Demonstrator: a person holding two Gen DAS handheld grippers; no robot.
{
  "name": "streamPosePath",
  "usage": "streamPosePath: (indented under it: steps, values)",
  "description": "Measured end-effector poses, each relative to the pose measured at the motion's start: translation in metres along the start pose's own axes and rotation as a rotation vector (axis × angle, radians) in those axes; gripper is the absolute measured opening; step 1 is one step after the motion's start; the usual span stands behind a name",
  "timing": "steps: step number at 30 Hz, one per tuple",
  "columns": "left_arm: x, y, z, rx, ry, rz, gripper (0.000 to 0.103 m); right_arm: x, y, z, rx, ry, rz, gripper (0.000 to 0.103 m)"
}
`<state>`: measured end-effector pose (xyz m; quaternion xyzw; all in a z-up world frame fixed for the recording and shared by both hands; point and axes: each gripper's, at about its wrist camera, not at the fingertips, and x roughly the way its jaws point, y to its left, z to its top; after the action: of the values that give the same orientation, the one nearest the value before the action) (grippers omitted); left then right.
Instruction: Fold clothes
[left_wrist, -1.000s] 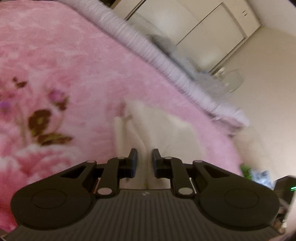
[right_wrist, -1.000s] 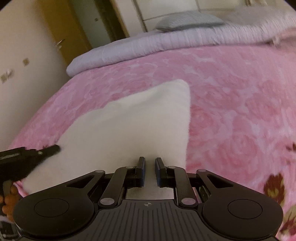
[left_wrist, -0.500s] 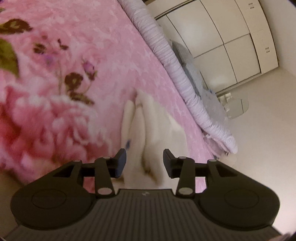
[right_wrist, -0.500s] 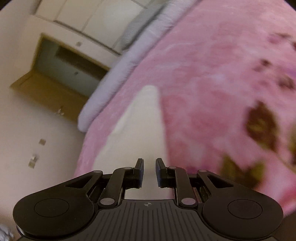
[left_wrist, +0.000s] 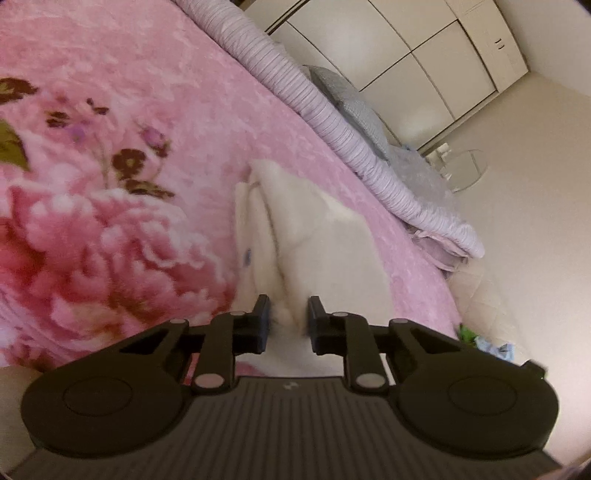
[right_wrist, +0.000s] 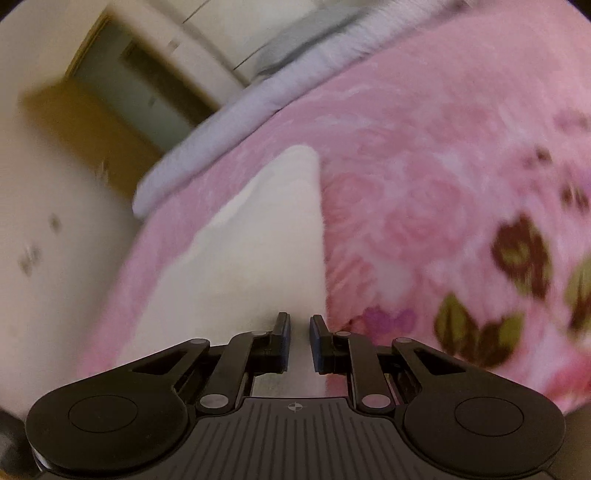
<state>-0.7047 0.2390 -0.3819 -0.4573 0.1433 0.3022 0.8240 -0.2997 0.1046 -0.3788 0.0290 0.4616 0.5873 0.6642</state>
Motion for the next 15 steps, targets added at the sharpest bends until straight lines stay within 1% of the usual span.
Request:
streamPosePath:
  steps: [2,3,5,6,7,9,11,13,15]
  values:
    - [0.008,0.006,-0.003,0.026,0.002,0.027,0.019,0.006,0.01,-0.007,-0.112,0.009,-0.034,0.016]
    - [0.012,0.012,-0.005,0.006,0.007,0.028,0.021,0.009,0.013,-0.01,-0.167,0.013,-0.05,0.016]
    - [0.015,0.021,-0.005,-0.078,0.008,0.003,0.022,0.014,0.021,-0.016,-0.283,0.013,-0.083,0.016]
    - [0.013,0.017,-0.003,-0.066,0.012,0.012,0.022,0.016,0.023,-0.018,-0.319,0.011,-0.096,0.016]
    - [0.01,0.01,0.0,-0.027,0.012,0.029,0.022,0.017,0.022,-0.018,-0.336,0.016,-0.103,0.016]
    - [0.001,-0.008,0.007,0.067,0.007,0.06,0.022,0.015,0.021,-0.01,-0.324,0.041,-0.112,0.016]
    - [-0.009,-0.02,0.018,0.13,-0.011,0.097,0.022,0.009,0.015,0.004,-0.27,0.049,-0.082,0.016]
    - [-0.014,-0.029,0.034,0.187,-0.053,0.125,0.022,0.004,0.01,0.021,-0.234,0.017,-0.052,0.016]
    - [-0.007,-0.037,0.053,0.227,-0.063,0.126,0.021,0.003,0.007,0.038,-0.215,-0.011,-0.035,0.016]
